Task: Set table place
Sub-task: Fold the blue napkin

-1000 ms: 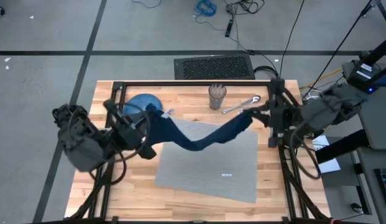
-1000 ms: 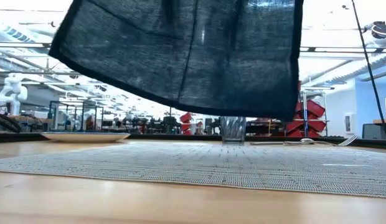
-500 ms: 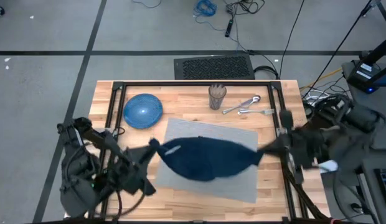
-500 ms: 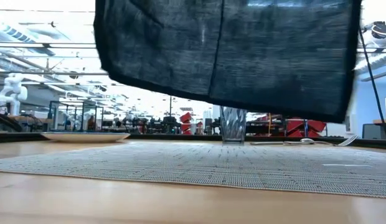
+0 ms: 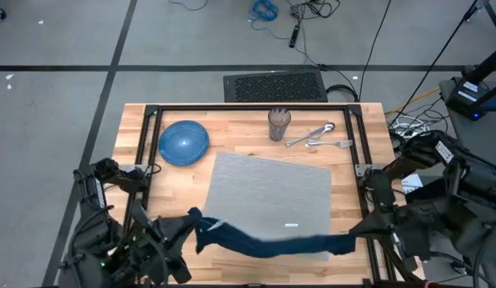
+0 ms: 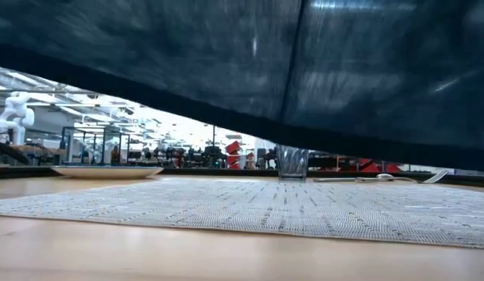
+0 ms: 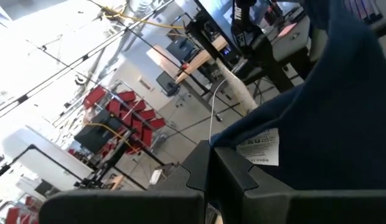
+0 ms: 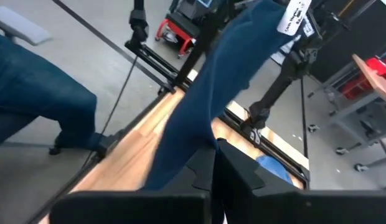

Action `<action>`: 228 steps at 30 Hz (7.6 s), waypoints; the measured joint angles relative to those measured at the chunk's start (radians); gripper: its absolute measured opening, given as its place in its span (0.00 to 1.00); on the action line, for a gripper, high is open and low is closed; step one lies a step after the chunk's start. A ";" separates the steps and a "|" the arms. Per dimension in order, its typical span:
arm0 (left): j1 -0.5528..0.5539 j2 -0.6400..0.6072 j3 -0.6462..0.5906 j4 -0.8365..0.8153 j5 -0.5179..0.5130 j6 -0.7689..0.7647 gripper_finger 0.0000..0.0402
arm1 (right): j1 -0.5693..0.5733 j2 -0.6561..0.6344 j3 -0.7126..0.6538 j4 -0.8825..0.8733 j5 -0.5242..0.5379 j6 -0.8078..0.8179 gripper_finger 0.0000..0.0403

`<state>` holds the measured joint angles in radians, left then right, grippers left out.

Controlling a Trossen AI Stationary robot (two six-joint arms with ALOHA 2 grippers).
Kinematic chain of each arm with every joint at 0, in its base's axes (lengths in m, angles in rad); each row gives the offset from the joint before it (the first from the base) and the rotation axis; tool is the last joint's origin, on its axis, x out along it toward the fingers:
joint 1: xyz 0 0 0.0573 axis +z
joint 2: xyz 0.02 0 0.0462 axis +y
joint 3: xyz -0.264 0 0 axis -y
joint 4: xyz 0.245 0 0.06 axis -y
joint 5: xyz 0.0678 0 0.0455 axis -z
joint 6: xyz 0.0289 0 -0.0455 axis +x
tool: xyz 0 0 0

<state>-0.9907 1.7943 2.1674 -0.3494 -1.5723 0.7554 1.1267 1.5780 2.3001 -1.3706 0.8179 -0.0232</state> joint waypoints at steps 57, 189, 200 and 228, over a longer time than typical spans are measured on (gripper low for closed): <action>0.725 -0.272 -0.004 -1.110 0.264 -0.681 0.00 | -0.667 0.253 -0.001 0.616 -0.814 -0.418 0.00; 0.294 0.274 -0.804 -0.141 1.267 -1.210 0.32 | -0.336 0.118 -0.835 0.283 -0.500 0.536 0.32; 0.295 0.292 -0.806 -0.160 1.114 -1.249 0.02 | -0.347 0.118 -0.835 0.328 -0.501 0.496 0.32; 0.252 0.121 -0.688 -0.642 0.962 -1.354 0.00 | -0.462 0.120 -1.221 1.059 -0.700 0.250 0.32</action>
<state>-0.7391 1.9152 1.4792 -0.9916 -0.6104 -0.5986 0.6647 1.6978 1.0793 -0.3116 0.1178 0.2267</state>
